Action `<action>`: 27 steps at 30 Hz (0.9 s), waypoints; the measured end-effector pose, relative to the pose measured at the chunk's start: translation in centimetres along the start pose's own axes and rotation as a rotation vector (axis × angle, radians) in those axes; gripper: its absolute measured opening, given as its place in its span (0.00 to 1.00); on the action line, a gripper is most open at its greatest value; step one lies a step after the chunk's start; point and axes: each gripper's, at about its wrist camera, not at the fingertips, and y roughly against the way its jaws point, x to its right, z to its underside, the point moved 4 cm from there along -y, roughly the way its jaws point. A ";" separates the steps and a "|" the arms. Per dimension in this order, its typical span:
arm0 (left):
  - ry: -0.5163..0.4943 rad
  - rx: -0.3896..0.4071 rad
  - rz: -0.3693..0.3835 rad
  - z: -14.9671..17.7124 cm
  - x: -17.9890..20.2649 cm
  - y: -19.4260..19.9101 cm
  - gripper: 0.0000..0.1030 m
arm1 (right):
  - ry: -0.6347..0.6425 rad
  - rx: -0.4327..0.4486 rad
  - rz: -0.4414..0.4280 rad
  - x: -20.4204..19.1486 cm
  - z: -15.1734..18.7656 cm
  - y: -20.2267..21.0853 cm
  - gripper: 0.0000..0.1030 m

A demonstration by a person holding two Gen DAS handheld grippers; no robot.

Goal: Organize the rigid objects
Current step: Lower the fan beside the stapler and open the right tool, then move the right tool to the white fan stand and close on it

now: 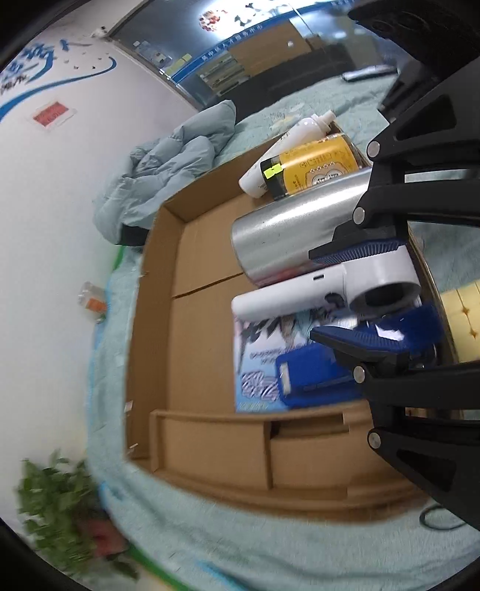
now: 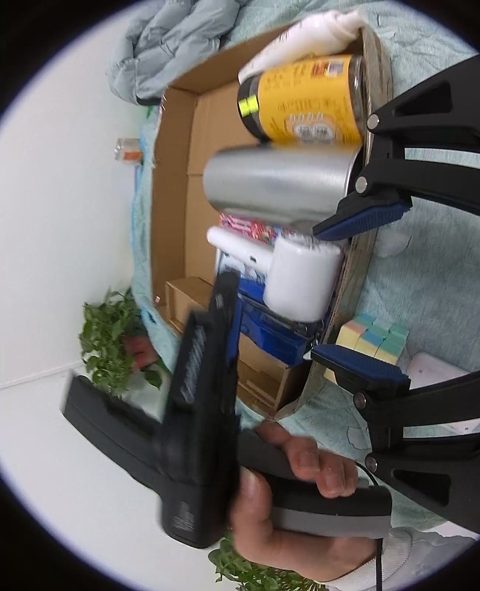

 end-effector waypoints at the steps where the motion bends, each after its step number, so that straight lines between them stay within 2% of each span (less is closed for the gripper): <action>1: -0.034 0.048 -0.033 0.5 0.5 1.3 0.38 | 0.003 0.013 0.016 0.3 0.1 0.4 0.56; 2: -0.062 0.095 -0.062 1.0 1.1 2.6 0.55 | 0.005 0.030 0.035 0.5 0.4 0.7 0.61; 3: -0.084 0.161 -0.114 1.9 1.9 4.4 0.79 | 0.001 0.036 0.050 0.8 0.7 0.9 0.67; 4: -0.090 0.203 -0.156 2.6 2.3 5.6 0.90 | -0.007 0.037 0.065 1.0 1.1 1.1 0.85; 5: -0.105 0.287 -0.218 3.9 3.1 7.8 0.99 | -0.011 0.042 0.074 1.3 1.4 1.2 0.89; 7: -0.152 0.376 -0.241 6.0 4.7 10.3 1.00 | 0.002 0.054 0.104 1.2 2.1 1.7 0.89; 11: -0.174 0.432 -0.330 10.0 6.7 13.2 0.98 | -0.007 0.059 0.115 1.0 4.1 3.0 0.89; 13: -0.168 0.414 -0.336 11.9 7.1 13.6 0.45 | -0.011 0.080 0.094 1.0 4.8 3.9 0.88; 14: -0.163 0.382 -0.335 12.6 7.2 13.5 0.00 | -0.020 0.103 0.070 1.0 5.2 4.6 0.74; 16: -0.103 0.347 -0.316 14.2 6.9 13.7 0.03 | -0.017 0.126 0.065 1.2 5.6 5.6 0.48; 17: -0.089 0.348 -0.292 14.8 7.0 14.0 0.03 | -0.004 0.127 0.075 1.1 5.8 5.9 0.48; 18: -0.088 0.344 -0.287 15.2 7.1 14.0 0.24 | 0.003 0.134 0.059 1.0 5.9 6.2 0.49; 19: -0.088 0.332 -0.299 15.6 7.1 14.1 0.47 | 0.005 0.137 0.032 0.9 6.0 6.5 0.59; 20: -0.083 0.321 -0.328 15.7 6.9 14.0 1.00 | 0.007 0.128 0.016 0.8 6.2 6.6 0.87; 22: -0.078 0.360 -0.387 16.7 6.6 14.3 1.00 | 0.011 0.149 0.006 0.7 6.6 7.1 1.00; 24: -0.084 0.331 -0.380 17.5 6.1 13.9 1.00 | 0.031 0.165 0.000 0.3 6.9 7.5 1.00; 26: -0.039 0.283 -0.364 18.1 5.0 13.0 1.00 | 0.042 0.145 -0.022 0.0 7.5 7.5 1.00; 27: -0.009 0.258 -0.332 18.7 4.5 12.5 1.00 | 0.041 0.126 -0.039 -0.2 7.8 7.2 1.00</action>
